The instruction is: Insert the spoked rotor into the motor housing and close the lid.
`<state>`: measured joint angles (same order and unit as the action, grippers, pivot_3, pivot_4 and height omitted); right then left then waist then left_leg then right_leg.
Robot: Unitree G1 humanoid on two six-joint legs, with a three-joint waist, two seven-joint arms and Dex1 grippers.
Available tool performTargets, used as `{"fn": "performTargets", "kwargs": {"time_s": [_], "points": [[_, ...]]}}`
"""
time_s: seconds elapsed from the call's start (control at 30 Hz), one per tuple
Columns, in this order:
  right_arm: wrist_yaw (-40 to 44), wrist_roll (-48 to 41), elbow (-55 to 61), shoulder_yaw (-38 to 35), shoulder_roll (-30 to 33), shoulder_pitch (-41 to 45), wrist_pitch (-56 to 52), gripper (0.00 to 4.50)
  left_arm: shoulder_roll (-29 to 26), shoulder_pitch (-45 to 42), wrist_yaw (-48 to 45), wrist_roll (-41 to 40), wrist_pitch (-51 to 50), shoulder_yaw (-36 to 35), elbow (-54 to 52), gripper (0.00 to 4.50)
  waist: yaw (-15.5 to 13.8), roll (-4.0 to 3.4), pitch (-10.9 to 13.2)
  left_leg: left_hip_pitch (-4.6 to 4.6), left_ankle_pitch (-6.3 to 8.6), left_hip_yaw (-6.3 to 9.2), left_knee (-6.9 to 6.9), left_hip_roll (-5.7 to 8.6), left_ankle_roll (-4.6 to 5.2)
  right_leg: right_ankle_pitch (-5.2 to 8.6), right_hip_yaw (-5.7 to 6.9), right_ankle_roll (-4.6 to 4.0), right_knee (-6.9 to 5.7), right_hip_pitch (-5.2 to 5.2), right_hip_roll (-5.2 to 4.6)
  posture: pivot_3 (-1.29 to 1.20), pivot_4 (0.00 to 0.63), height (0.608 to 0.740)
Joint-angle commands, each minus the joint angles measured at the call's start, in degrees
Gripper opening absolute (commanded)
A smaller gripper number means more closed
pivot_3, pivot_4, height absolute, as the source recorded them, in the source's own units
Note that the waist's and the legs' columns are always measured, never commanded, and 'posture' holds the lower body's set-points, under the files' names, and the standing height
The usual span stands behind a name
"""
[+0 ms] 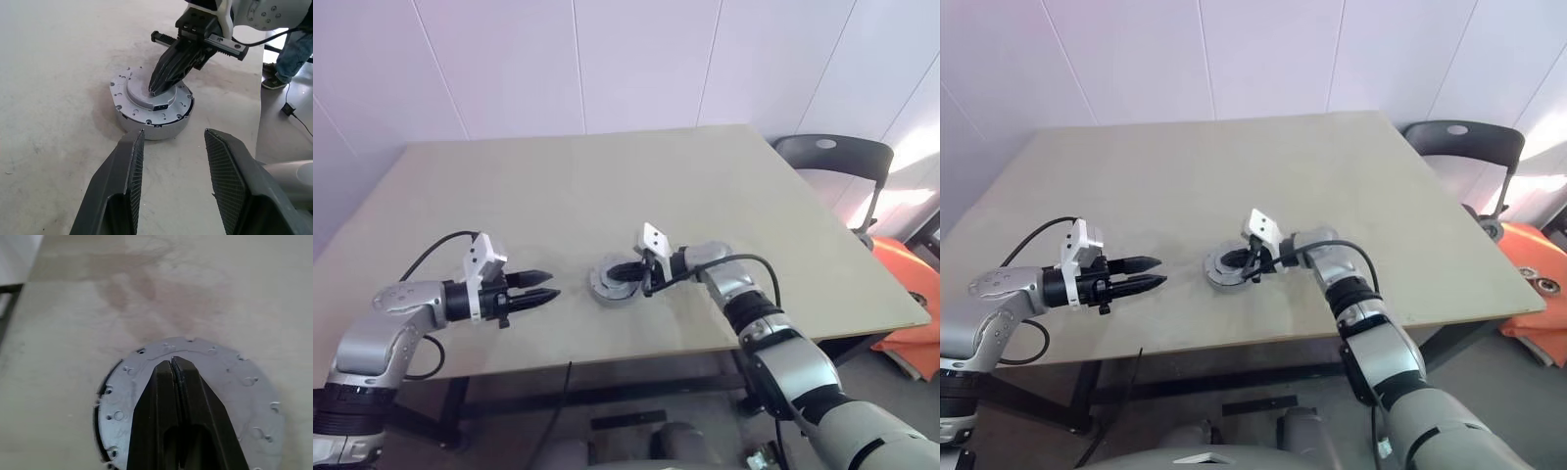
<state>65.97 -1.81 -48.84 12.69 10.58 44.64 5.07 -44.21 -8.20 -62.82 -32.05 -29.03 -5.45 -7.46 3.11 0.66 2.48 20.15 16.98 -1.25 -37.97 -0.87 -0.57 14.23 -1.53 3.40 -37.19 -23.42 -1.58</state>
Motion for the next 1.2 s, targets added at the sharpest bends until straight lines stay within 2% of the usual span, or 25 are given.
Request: {"fn": "performTargets", "kwargs": {"time_s": [0.03,0.17,0.37,0.4,0.47,0.6,0.73,1.07,1.17,1.2], "points": [[-3.93,-1.40,7.44,-2.69,0.82,-2.45,3.72,0.03,0.08,0.03,0.29,-1.04,0.23,-1.80,-1.97,2.11,-0.01,0.00,0.00,0.00,0.00,0.00,0.00,0.00,0.00,0.00,0.00,0.00,0.00,-0.01,0.00,0.00,0.000,0.740],[-7.02,0.80,19.81,-0.96,2.81,-8.33,9.48,0.03,0.03,0.45,0.28,-1.24,-0.03,-1.64,-2.12,2.11,-0.33,-0.02,0.02,0.21,0.00,0.01,0.01,0.00,0.00,-0.01,0.00,0.02,0.01,-0.20,0.01,0.00,0.000,0.740],[-13.80,4.51,30.60,0.97,3.49,-12.72,6.34,0.03,-0.05,0.34,0.05,-1.38,-0.23,-1.21,-1.94,2.11,-0.49,-0.02,0.02,0.19,0.00,0.01,0.03,-0.03,0.00,0.00,-0.01,0.00,-0.02,-0.23,0.05,0.00,0.000,0.740],[-13.69,4.53,31.68,1.56,3.60,-13.27,5.06,0.38,-0.03,0.31,-0.04,-1.37,-0.22,-1.10,-1.86,2.11,-0.51,-0.02,0.02,0.17,0.00,0.00,0.02,-0.03,0.00,0.02,0.00,-0.02,-0.02,-0.21,0.07,0.00,0.000,0.740],[-13.73,4.38,33.15,2.29,3.74,-14.00,3.14,0.81,0.05,0.23,-0.11,-1.35,-0.24,-0.93,-1.76,2.11,-0.53,-0.01,0.01,0.15,0.00,0.00,0.01,-0.02,0.00,0.10,0.00,-0.16,-0.01,-0.18,0.08,0.00,0.000,0.740],[-16.01,5.27,36.37,4.15,2.63,-16.73,-3.53,2.27,0.35,0.54,-0.06,-1.53,-0.59,-0.38,-2.48,2.11,-0.57,0.00,0.01,0.17,0.00,-0.02,0.01,0.00,0.00,0.10,-0.01,-0.16,0.04,-0.16,0.06,0.00,0.000,0.740],[-17.70,6.87,38.62,6.21,2.50,-17.61,-7.25,3.53,0.61,0.44,-0.47,-0.96,-0.29,0.29,-1.62,2.11,-0.56,-0.01,0.01,0.19,0.00,-0.02,0.01,0.00,0.01,0.10,-0.01,-0.16,0.05,-0.18,0.06,0.00,0.000,0.740],[-26.34,8.88,37.96,5.94,0.95,-16.92,-4.86,3.53,0.57,-0.99,-1.19,-0.79,-0.53,0.98,-0.68,2.11,-0.53,0.00,0.02,0.18,0.00,-0.02,0.01,0.00,0.00,0.11,0.03,-0.16,0.04,-0.19,0.10,0.00,0.000,0.740],[-25.98,8.48,38.02,6.46,1.33,-16.98,-6.45,4.07,0.73,-1.69,-1.27,-0.61,-0.34,1.36,-0.15,2.11,-0.56,0.01,0.02,0.18,0.00,-0.02,0.01,0.01,0.00,0.11,0.03,-0.16,0.05,-0.17,0.09,0.00,0.000,0.740],[-25.84,8.45,37.82,6.62,1.40,-16.88,-6.59,4.40,0.79,-2.00,-1.34,-0.56,-0.25,1.48,0.12,2.11,-0.58,0.01,0.02,0.18,0.00,-0.02,0.01,0.01,0.01,0.11,0.03,-0.16,0.05,-0.17,0.09,0.00,0.000,0.740]]}}
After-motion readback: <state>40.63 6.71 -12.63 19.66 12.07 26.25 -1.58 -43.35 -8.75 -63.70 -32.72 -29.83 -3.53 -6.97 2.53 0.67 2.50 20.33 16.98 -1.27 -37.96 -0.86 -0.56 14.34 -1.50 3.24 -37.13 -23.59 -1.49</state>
